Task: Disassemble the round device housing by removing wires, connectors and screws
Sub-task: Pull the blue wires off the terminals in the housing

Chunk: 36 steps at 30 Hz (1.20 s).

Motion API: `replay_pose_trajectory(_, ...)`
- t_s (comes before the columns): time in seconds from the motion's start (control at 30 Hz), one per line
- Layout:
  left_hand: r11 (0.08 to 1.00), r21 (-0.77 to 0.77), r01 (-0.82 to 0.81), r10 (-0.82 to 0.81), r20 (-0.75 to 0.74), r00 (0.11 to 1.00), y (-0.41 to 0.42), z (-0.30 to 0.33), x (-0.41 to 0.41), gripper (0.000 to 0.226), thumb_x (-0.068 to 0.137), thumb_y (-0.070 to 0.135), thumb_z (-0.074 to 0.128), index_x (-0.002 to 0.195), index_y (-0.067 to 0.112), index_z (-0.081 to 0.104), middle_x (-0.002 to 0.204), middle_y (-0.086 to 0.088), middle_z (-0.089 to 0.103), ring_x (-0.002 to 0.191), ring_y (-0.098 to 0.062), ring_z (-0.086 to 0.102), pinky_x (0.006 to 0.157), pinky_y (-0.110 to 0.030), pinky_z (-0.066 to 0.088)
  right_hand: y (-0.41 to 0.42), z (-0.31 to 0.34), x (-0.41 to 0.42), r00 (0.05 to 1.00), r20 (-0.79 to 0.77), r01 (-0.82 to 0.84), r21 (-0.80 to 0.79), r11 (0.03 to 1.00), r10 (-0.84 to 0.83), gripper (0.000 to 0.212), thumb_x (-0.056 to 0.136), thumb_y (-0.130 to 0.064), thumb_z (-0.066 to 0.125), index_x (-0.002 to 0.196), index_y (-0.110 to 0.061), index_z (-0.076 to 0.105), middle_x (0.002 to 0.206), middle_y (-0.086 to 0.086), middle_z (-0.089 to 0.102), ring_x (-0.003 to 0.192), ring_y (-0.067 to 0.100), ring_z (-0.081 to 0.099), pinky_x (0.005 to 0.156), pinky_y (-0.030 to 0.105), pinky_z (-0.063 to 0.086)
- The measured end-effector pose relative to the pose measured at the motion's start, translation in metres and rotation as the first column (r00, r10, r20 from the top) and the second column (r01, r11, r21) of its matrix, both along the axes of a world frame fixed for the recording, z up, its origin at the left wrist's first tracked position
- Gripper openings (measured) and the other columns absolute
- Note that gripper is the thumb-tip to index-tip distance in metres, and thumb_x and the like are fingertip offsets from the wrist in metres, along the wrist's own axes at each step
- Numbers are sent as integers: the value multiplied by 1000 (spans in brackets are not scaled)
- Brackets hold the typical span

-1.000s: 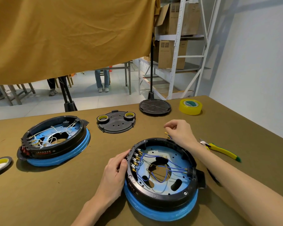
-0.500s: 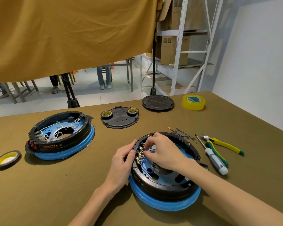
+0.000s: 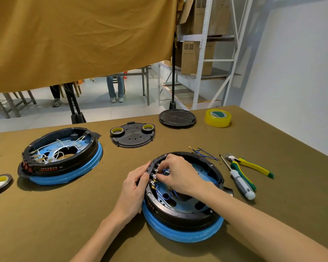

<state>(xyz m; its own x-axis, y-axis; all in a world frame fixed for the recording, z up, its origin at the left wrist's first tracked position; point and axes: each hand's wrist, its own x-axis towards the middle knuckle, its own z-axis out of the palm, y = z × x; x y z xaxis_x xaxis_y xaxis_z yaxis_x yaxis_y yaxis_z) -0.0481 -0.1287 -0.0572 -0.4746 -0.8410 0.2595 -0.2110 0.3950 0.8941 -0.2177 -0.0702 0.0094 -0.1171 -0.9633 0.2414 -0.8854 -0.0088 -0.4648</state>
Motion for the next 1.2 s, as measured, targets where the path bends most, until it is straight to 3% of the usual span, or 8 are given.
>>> replay_pose_trajectory(0.3,1000,0,6,-6,10,1000,-3,-1,-1,51,101,52,37,147,36,53,142,22,57,139,0,43,118,-41,36,-3,-2,-2,998,57,-4,-7,1000,5,15,90,-39,71,90,-25,78,97,-6,59,93,14,55,77,34,46)
replay_pose_trajectory(0.47,1000,-20,0,0,-1,1000,-1,1,-1,57,97,59,35,146,36,53,140,27,57,137,5,41,112,-24,34,-2,-2,-4,997,74,6,-1,1000,-6,15,90,-39,72,90,-26,78,99,-6,61,94,15,57,80,37,49)
replay_pose_trajectory(0.6,1000,-20,1,-1,2,1000,-1,1,-2,52,100,52,37,146,34,53,137,31,56,135,7,41,106,-16,32,-2,-2,-4,997,73,10,-3,1000,-10,14,90,-41,72,90,-28,79,99,-8,61,94,13,57,79,35,49)
replay_pose_trajectory(0.93,1000,3,-3,3,5,1000,0,2,-2,60,95,61,34,146,36,52,140,28,55,136,8,40,111,-22,33,-2,-2,-5,997,71,0,8,1000,0,13,90,-40,72,87,-29,78,97,-12,60,92,10,55,78,34,47)
replay_pose_trajectory(1.2,1000,13,6,-6,3,1000,0,4,-2,55,93,64,33,142,45,51,133,42,52,136,11,39,107,-17,32,-2,-1,-5,999,28,17,-5,1000,-17,15,91,-43,71,89,-30,79,97,-13,60,91,8,53,75,30,43)
